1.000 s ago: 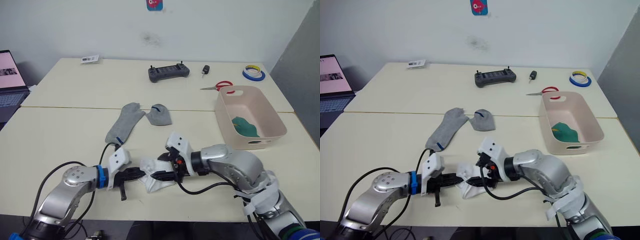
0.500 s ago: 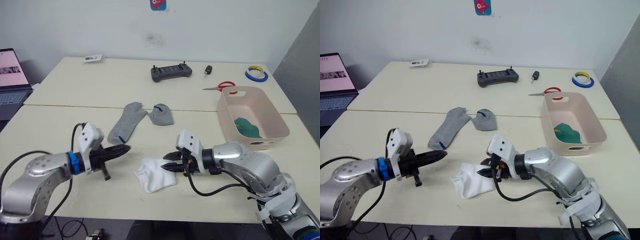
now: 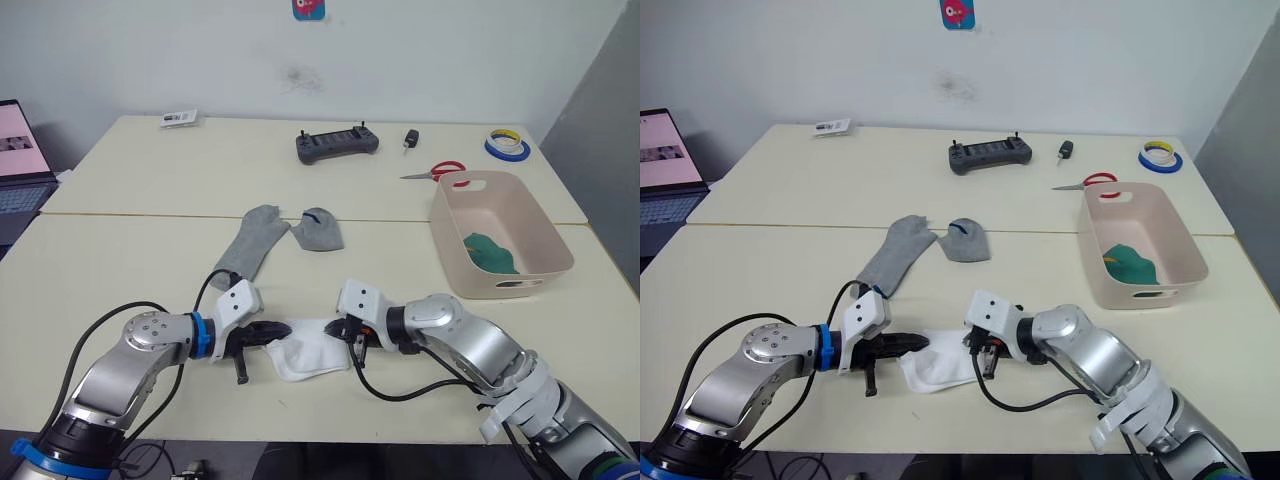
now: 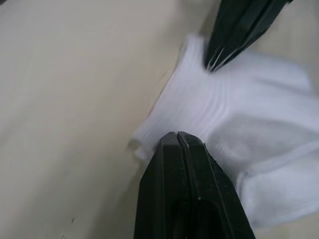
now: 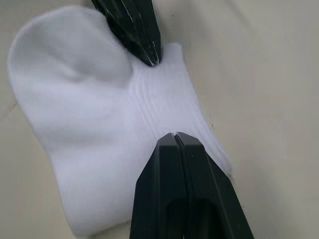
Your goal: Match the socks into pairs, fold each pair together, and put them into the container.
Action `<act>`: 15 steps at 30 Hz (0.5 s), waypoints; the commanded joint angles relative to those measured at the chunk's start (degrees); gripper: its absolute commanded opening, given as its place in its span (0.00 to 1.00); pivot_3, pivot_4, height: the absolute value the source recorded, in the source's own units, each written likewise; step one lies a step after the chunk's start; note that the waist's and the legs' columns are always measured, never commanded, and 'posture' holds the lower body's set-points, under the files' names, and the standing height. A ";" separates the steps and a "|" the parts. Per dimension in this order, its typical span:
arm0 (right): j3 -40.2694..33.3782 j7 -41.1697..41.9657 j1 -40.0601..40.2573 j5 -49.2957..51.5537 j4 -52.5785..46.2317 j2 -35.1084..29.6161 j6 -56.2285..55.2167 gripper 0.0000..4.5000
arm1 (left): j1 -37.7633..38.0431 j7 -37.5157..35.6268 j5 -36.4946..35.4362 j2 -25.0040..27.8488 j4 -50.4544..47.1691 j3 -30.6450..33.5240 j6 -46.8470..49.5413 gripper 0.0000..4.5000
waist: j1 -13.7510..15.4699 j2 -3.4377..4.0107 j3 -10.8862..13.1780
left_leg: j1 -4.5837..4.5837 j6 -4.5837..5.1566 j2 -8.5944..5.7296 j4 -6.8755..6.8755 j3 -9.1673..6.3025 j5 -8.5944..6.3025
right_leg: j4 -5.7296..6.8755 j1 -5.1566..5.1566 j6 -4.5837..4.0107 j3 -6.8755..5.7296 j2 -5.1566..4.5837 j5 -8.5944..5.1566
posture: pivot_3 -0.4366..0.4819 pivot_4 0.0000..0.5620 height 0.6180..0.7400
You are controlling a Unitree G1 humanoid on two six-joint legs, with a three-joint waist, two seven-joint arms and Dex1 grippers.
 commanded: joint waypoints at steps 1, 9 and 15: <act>-4.36 1.70 1.31 1.85 -3.31 -0.67 -0.70 0.00 | 0.34 -1.26 -2.62 0.34 -2.17 3.86 -0.77 0.00 | 0.02 -0.01 0.00 | -0.01 0.00 0.01 0.00 -0.01 0.00 | 0.00 0.00 0.00 0.00 0.00 0.00 | 0.48 0.27 0.97; -4.98 7.41 2.76 6.12 -9.23 -0.78 -2.31 0.00 | -0.24 -5.48 -10.06 4.20 -13.93 5.96 5.55 0.00 | 0.00 -0.04 0.04 | -0.02 0.00 0.03 0.00 -0.06 0.00 | 0.01 0.02 0.00 -0.02 0.02 0.00 | 0.48 0.27 0.97; 1.04 7.70 2.48 1.54 -5.23 0.34 -4.12 0.00 | 2.70 -7.75 -3.09 6.01 -9.31 1.56 0.01 0.00 | -0.03 0.00 0.06 | 0.01 0.00 0.02 -0.02 -0.02 0.00 | 0.01 0.00 0.00 0.01 0.04 0.00 | 0.48 0.27 0.97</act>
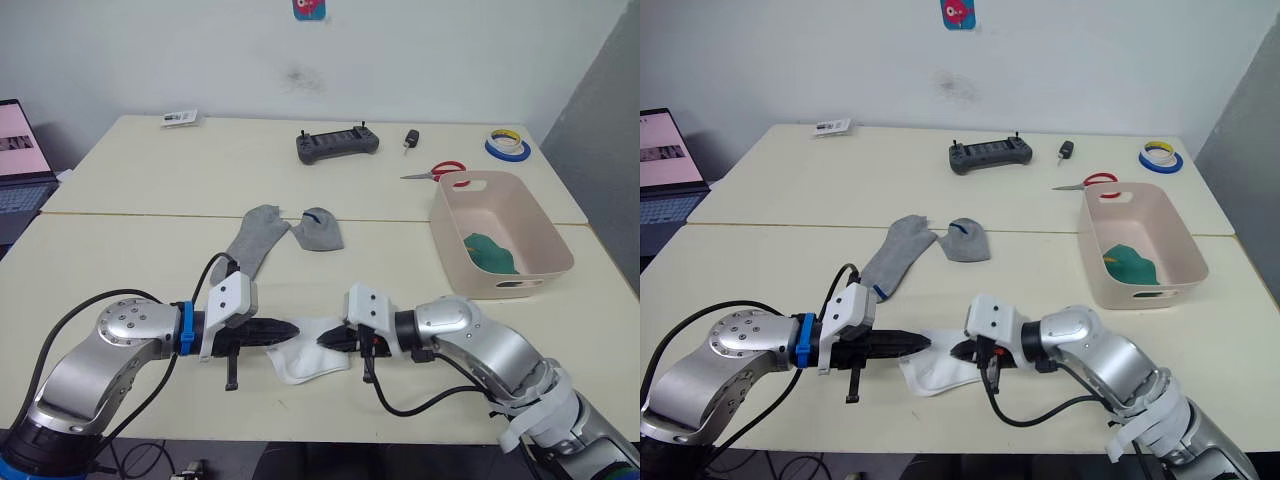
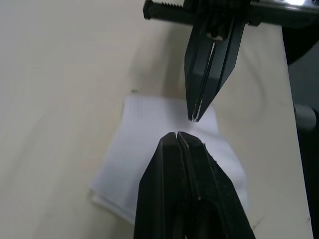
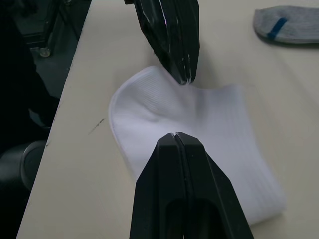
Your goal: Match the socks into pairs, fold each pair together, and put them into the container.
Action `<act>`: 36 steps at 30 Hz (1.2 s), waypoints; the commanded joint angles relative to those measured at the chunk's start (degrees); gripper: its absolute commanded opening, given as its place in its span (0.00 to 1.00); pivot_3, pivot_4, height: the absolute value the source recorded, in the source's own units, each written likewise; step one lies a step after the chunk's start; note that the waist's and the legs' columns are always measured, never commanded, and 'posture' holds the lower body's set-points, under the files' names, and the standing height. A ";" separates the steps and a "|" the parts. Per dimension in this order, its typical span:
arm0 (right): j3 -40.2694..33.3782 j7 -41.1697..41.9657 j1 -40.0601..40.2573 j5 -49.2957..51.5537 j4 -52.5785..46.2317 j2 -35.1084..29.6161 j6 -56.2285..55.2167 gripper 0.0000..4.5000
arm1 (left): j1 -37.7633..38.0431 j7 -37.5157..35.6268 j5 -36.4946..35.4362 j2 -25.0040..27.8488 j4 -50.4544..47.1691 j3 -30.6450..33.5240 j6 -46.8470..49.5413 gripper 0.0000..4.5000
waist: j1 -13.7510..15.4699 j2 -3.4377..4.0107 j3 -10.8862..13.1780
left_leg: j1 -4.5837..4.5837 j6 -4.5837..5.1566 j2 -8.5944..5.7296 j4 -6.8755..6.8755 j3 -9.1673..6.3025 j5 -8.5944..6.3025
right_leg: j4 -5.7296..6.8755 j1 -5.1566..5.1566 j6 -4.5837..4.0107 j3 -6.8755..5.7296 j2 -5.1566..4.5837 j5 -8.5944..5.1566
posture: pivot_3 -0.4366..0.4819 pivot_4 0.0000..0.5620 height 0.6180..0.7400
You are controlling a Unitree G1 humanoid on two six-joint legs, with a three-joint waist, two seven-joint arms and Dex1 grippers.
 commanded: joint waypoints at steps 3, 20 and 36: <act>2.26 1.27 -0.17 -3.46 2.05 -1.65 -2.00 0.00 | 1.45 -0.28 6.84 0.32 6.52 -3.01 -6.79 0.00 | 0.09 0.00 0.01 | -0.02 0.00 -0.01 0.01 -0.01 0.00 | 0.00 -0.01 0.00 -0.02 0.00 0.00 | 0.48 0.27 0.97; -14.42 0.74 7.32 7.68 -8.14 -7.91 10.81 0.00 | 1.72 3.75 -0.85 -1.77 0.82 3.27 0.08 0.00 | 0.21 -0.01 0.02 | -0.03 0.00 0.00 0.04 -0.04 0.00 | 0.00 0.05 0.01 -0.05 -0.04 0.00 | 0.48 0.27 0.97; -20.26 -13.09 -0.75 17.88 -0.79 5.44 40.62 0.89 | 5.02 3.97 7.24 -3.52 11.81 -2.34 -5.56 0.00 | 0.20 0.05 0.00 | 0.02 0.01 -0.05 -0.04 0.01 0.00 | 0.00 0.03 0.00 0.00 -0.07 0.00 | 0.48 0.27 0.97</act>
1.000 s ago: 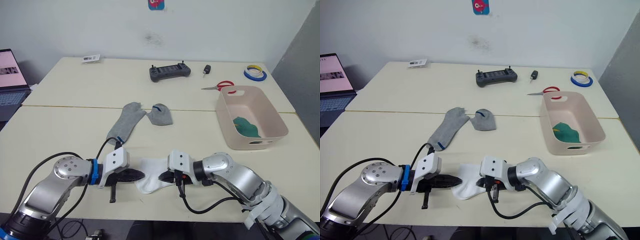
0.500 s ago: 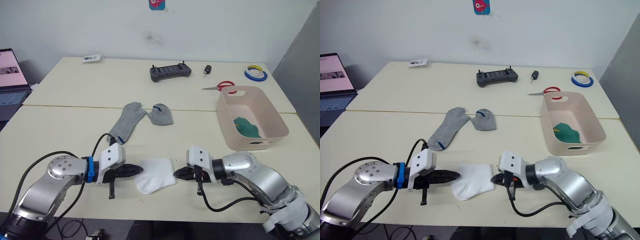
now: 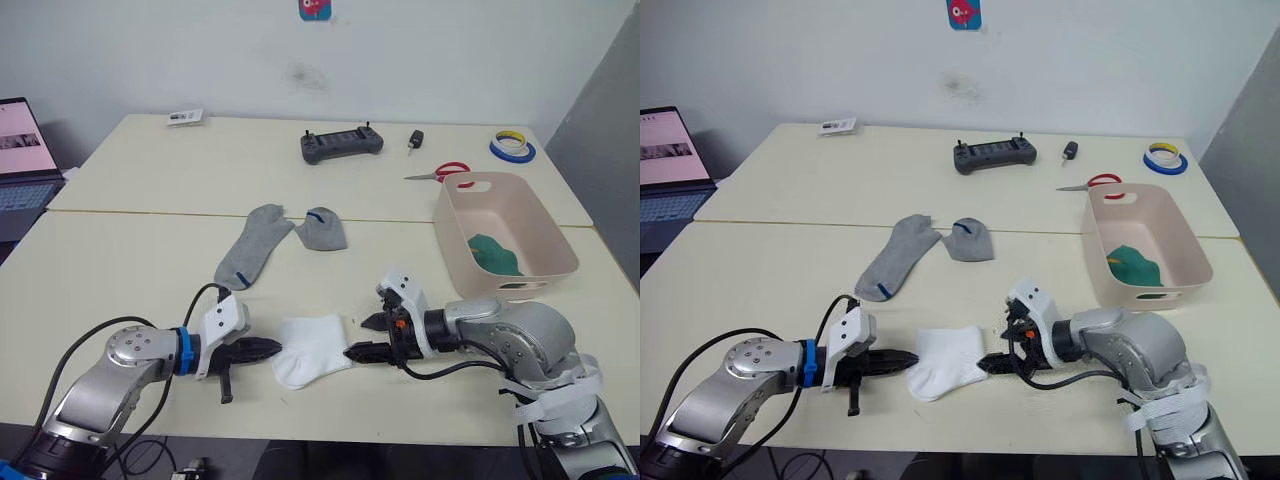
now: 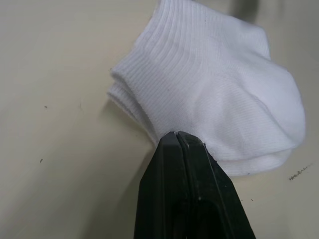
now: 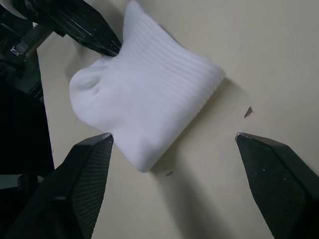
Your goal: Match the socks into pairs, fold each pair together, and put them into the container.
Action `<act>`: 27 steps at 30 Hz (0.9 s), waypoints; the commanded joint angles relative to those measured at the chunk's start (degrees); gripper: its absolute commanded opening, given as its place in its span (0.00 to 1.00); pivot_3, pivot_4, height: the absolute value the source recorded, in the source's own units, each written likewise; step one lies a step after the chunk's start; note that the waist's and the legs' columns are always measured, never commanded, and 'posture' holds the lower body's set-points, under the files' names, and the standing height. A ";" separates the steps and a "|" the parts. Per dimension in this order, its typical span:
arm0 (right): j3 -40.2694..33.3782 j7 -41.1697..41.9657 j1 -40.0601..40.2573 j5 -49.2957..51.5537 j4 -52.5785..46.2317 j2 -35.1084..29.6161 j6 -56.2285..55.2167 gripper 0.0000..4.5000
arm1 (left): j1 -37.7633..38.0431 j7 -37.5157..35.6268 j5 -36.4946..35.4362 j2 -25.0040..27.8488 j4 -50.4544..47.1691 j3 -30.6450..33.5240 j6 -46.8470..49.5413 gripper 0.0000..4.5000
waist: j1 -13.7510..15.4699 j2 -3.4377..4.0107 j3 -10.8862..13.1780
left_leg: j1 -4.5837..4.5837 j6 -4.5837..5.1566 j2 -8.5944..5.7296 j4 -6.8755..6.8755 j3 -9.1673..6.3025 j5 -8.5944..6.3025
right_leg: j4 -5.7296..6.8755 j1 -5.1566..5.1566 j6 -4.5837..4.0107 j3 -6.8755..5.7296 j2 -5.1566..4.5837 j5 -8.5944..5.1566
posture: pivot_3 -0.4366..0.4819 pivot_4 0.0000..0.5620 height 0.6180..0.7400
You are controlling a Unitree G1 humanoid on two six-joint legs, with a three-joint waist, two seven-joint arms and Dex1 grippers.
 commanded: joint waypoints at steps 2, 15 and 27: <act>1.29 -3.41 -1.56 0.52 1.27 3.52 2.49 0.89 | 2.14 0.44 2.27 0.09 0.79 -1.24 -0.32 0.00 | -0.12 0.08 -0.05 | 0.01 0.00 0.02 -0.01 -0.02 0.00 | 0.00 0.00 0.00 -0.01 0.02 0.00 | 0.48 0.27 0.97; -2.56 -8.69 -4.09 1.36 10.93 18.80 8.19 0.89 | 4.45 1.79 2.01 0.42 -1.76 -0.06 0.11 0.00 | -0.33 0.11 -0.15 | 0.07 0.00 0.06 -0.07 0.01 0.00 | 0.01 -0.02 0.00 0.01 0.05 0.00 | 0.48 0.27 0.97; -6.36 -9.58 -4.76 2.27 14.60 22.73 8.02 0.52 | 5.13 2.61 1.48 0.42 -2.68 0.83 0.74 0.00 | -0.68 0.15 -0.17 | 0.08 0.00 0.04 -0.20 0.03 0.00 | 0.00 -0.05 0.00 0.03 0.04 0.00 | 0.48 0.27 0.97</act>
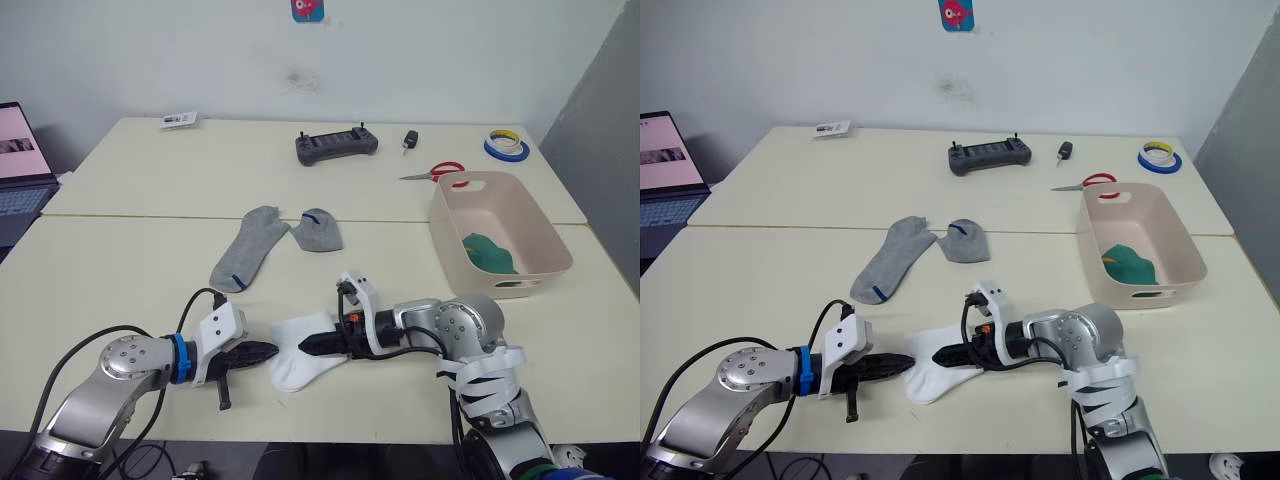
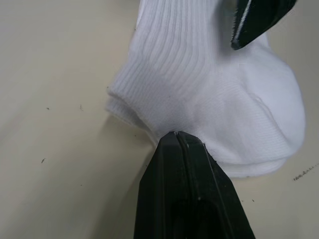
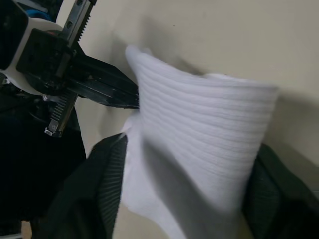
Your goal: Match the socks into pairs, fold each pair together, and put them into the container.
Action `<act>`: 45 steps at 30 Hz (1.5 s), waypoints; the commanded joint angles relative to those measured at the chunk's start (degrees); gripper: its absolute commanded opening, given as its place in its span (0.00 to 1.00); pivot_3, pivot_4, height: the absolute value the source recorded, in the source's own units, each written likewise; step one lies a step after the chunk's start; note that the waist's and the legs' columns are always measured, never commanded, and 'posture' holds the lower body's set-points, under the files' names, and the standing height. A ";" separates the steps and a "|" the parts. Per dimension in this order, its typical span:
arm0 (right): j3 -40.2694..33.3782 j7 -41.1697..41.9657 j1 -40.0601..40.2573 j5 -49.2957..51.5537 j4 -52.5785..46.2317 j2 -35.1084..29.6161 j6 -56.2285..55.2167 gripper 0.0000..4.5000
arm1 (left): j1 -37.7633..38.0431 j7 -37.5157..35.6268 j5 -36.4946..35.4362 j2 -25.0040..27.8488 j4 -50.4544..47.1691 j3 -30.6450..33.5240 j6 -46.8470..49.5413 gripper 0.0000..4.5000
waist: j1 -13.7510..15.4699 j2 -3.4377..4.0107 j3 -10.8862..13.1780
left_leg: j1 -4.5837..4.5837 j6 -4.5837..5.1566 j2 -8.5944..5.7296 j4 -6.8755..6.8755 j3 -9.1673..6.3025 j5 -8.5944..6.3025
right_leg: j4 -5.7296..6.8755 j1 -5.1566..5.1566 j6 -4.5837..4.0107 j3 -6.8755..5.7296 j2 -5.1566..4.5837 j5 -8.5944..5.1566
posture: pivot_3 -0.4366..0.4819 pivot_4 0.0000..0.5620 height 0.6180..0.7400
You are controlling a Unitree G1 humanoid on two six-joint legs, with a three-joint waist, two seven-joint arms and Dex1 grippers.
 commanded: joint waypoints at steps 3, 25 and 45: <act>-0.73 -0.39 -0.08 1.65 -1.02 1.53 0.02 0.29 | 0.97 0.16 0.52 0.29 0.19 -0.39 1.94 0.00 | 0.00 0.00 0.00 | 0.00 0.00 0.00 -0.01 0.00 0.00 | 0.00 0.00 0.00 0.00 0.00 0.00 | 0.48 0.27 0.97; -14.83 5.61 17.81 13.69 -32.63 -22.99 -1.94 0.00 | -34.27 3.77 -15.74 -13.62 -7.15 -4.99 17.70 0.57 | 0.56 -0.13 0.16 | -0.21 -0.01 -0.12 0.02 0.01 0.01 | -0.16 0.01 0.03 -0.05 0.21 -0.01 | 0.48 0.27 0.97; -22.30 17.27 7.01 -8.22 -6.17 -64.35 -49.61 0.00 | -44.94 -1.40 -10.68 -20.49 0.42 -11.50 15.73 1.00 | 0.43 -0.10 0.28 | -0.16 0.00 -0.05 0.24 0.43 0.00 | -0.23 0.06 0.04 0.12 0.56 0.00 | 0.48 0.27 0.97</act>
